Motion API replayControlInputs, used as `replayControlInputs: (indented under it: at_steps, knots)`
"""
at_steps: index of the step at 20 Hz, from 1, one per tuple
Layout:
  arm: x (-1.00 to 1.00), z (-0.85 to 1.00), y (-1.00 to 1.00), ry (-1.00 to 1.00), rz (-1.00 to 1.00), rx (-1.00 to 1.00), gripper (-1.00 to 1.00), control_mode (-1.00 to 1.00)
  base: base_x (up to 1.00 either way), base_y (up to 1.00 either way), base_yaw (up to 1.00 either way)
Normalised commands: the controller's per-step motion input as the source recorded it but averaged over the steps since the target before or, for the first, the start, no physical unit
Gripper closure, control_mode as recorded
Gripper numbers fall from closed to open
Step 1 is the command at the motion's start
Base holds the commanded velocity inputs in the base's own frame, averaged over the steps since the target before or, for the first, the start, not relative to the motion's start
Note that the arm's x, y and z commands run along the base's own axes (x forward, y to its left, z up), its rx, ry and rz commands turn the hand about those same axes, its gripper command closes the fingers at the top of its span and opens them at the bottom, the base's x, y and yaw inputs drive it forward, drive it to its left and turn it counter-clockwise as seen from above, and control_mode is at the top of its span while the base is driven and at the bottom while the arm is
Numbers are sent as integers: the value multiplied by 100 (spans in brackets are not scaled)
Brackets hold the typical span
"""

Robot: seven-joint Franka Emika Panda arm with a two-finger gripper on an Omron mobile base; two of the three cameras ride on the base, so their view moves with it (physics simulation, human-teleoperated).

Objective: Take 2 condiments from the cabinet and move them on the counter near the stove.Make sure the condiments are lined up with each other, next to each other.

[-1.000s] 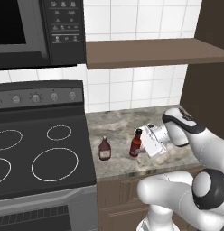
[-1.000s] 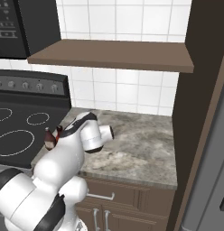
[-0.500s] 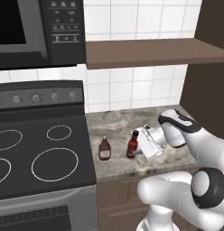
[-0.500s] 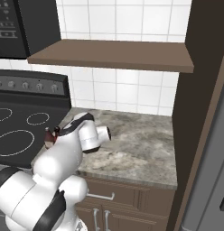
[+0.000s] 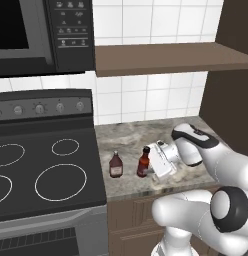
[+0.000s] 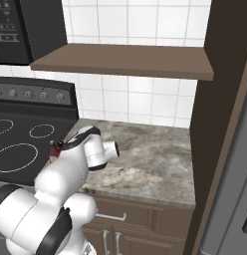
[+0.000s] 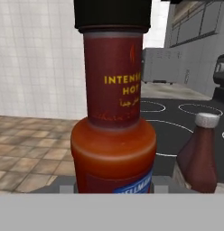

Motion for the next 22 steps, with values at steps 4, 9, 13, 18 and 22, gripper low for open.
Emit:
replayControlInputs:
  at_steps: [4,9,13,18,22]
  knots:
    - [9,-13,5,0,-2,0,100,-100,0,0,0]
    - [20,-6,3,0,-2,0,100,-100,0,0,0]
    - [24,-2,4,0,-3,0,100,-100,0,0,0]
    - [20,-6,9,0,-2,0,100,-100,0,0,0]
    - [16,-9,11,0,-2,0,100,-100,0,0,0]
